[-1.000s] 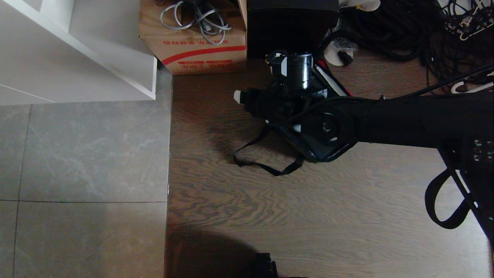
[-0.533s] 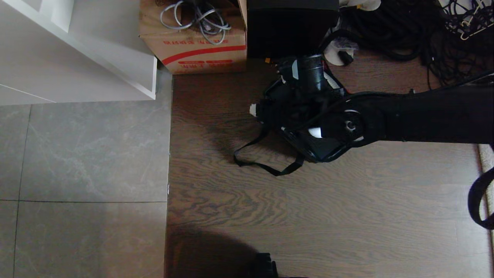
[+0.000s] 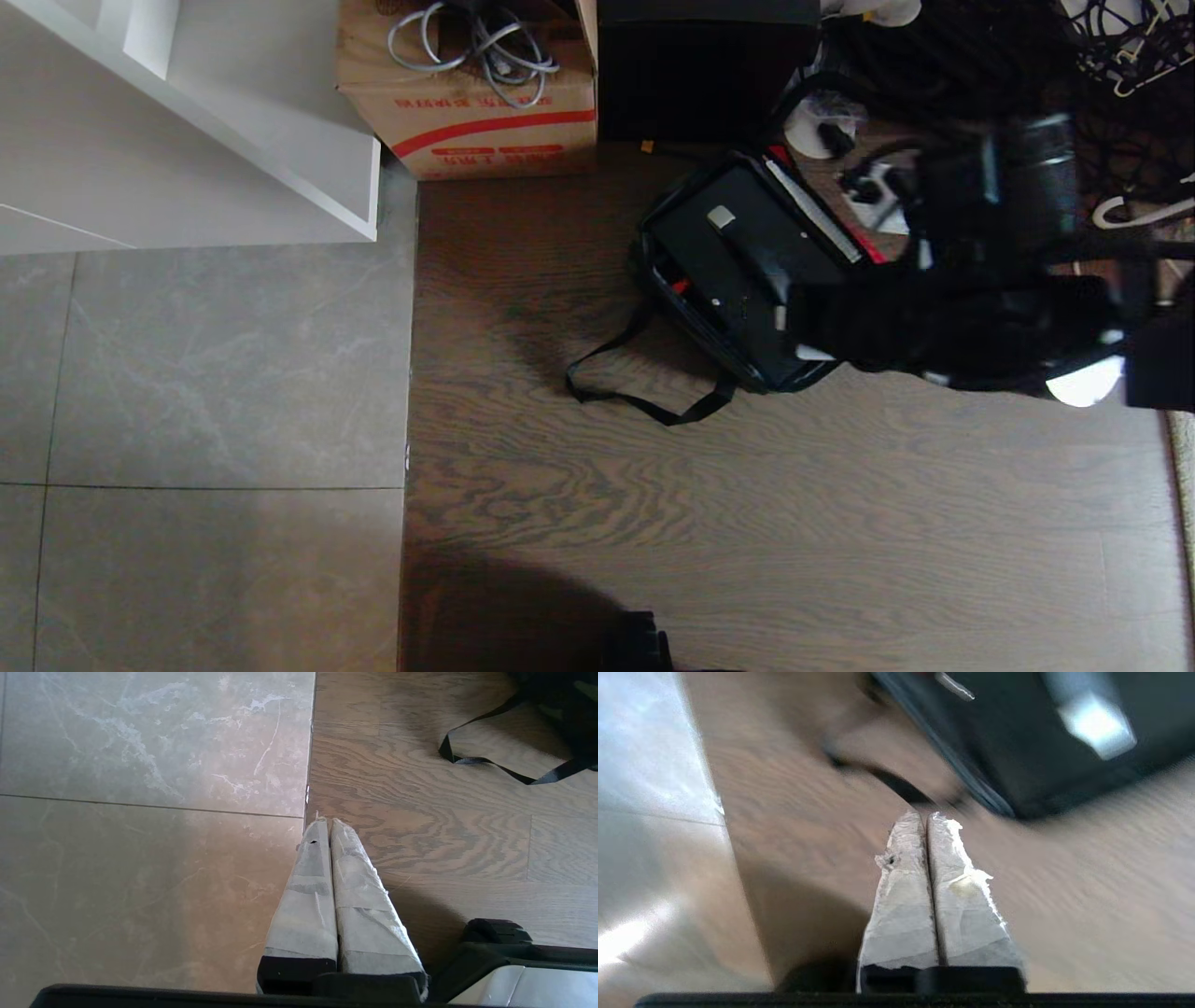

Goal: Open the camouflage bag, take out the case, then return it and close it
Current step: Close the top of the storage box

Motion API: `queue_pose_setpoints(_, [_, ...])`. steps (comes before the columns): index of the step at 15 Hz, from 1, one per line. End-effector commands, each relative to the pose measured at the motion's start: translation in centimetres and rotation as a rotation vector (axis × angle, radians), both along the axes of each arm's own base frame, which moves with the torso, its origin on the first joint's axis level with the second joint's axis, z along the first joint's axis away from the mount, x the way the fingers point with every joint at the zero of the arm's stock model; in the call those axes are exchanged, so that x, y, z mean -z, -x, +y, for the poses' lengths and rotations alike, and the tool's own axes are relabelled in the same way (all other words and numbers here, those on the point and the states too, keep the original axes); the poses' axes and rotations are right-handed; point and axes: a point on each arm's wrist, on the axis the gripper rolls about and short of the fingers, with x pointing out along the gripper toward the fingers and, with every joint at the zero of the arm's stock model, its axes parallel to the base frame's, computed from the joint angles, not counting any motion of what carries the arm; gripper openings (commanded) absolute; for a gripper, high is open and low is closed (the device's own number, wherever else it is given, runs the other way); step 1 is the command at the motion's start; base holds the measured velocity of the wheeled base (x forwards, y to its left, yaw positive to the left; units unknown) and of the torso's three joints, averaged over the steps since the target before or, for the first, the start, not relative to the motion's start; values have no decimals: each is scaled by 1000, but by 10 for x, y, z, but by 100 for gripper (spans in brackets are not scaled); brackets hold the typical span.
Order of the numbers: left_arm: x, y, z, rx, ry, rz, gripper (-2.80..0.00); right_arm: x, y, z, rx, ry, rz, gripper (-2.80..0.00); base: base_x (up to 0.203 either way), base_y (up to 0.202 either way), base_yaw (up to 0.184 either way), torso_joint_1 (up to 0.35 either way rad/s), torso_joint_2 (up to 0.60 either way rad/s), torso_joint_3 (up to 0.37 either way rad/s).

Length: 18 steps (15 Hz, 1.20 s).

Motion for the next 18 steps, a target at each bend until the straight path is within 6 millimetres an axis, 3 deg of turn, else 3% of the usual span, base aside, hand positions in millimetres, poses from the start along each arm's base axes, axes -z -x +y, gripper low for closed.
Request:
queue_pose_setpoints(1, [2, -1, 0, -1, 0, 7, -280, -3, 66, -58, 34, -10, -16, -280, 0, 0, 0, 0, 0, 0])
queue_pose_setpoints(3, [2, -1, 0, -1, 0, 7, -280, 17, 85, -85, 98, 35, 46, -280, 0, 0, 0, 0, 0, 0])
queue_pose_setpoints(4, [2, -1, 0, -1, 0, 7, -280, 17, 88, -91, 120, 39, 48, -280, 0, 0, 0, 0, 0, 0])
queue_pose_setpoints(18, [2, -1, 0, -1, -1, 7, -280, 12, 101, -100, 123, 51, 18, -280, 0, 0, 0, 0, 0, 0])
